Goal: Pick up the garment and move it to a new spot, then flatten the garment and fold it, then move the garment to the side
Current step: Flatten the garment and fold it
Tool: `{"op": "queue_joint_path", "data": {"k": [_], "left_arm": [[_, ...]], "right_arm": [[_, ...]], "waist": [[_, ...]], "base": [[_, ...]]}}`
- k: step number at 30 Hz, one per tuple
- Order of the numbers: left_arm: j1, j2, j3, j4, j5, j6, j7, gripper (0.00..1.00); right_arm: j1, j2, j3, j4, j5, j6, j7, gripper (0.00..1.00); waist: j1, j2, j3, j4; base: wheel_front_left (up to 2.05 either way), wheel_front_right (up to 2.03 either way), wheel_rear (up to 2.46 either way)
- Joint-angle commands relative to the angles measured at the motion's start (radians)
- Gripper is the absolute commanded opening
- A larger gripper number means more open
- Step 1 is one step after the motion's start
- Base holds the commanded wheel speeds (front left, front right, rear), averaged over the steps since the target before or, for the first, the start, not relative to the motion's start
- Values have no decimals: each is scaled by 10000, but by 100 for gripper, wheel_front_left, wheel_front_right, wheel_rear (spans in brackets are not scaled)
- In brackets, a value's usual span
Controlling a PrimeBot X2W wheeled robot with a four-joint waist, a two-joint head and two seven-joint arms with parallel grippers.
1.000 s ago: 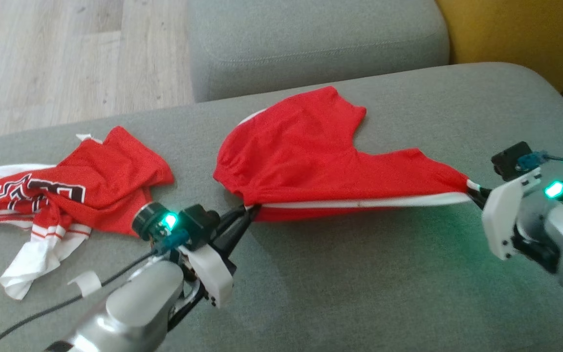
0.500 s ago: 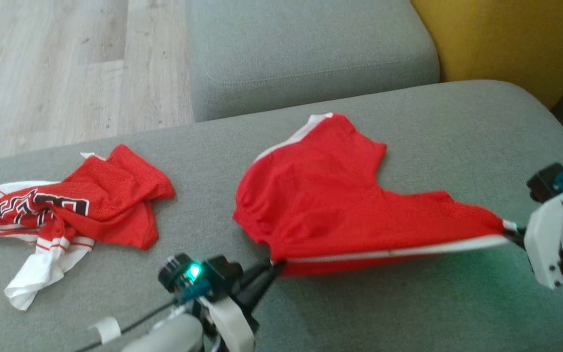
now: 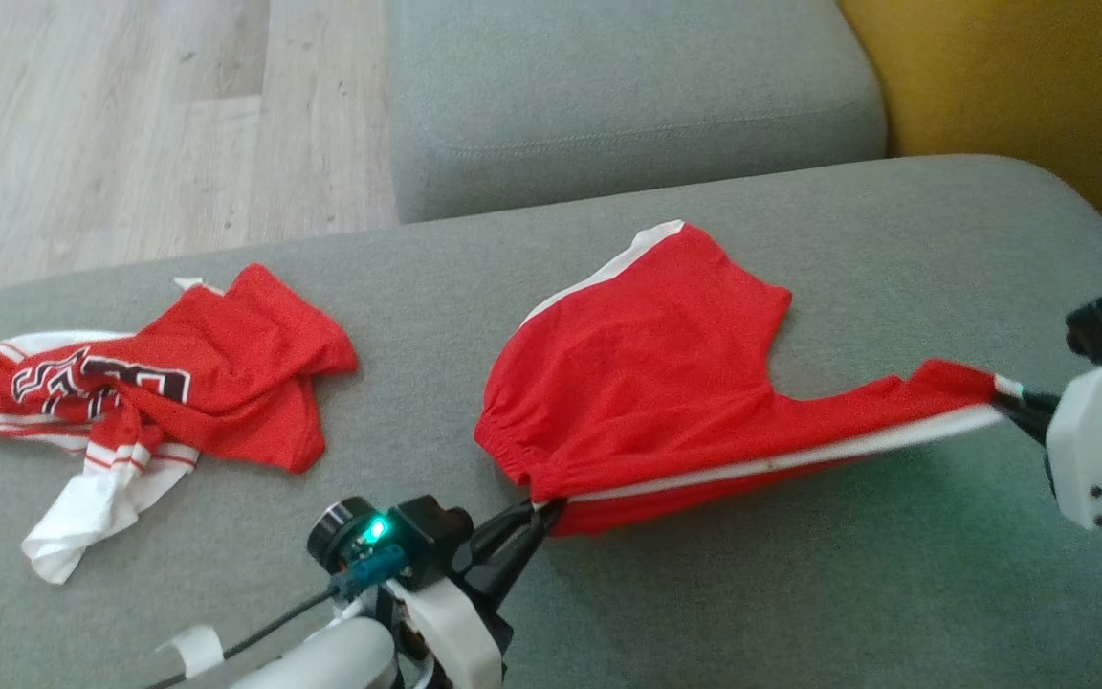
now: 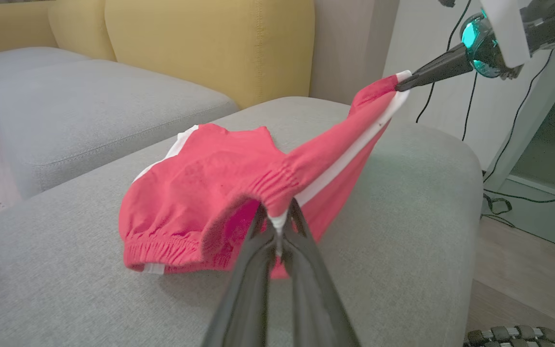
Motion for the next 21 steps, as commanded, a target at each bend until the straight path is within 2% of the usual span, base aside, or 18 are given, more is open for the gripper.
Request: {"op": "queue_joint_path", "data": {"k": [1, 12, 21], "left_arm": [[-610, 331, 531, -212, -70, 127, 18, 0], [-1224, 86, 900, 37, -342, 153, 49, 0], [-2495, -498, 899, 554, -171, 28, 512, 0]], "right_arm": [[-328, -185, -295, 22, -121, 31, -227, 0], [-1575, 917, -1037, 738, -1437, 31, -1001, 0], [-3248, 1749, -1147, 2197, -2697, 31, -1330, 0]], "waist": [[-1, 0, 134, 113], [-1, 0, 997, 790], [-1, 0, 2543, 1634]], "base": [[0, 0, 0], [0, 0, 0], [0, 0, 0]]}}
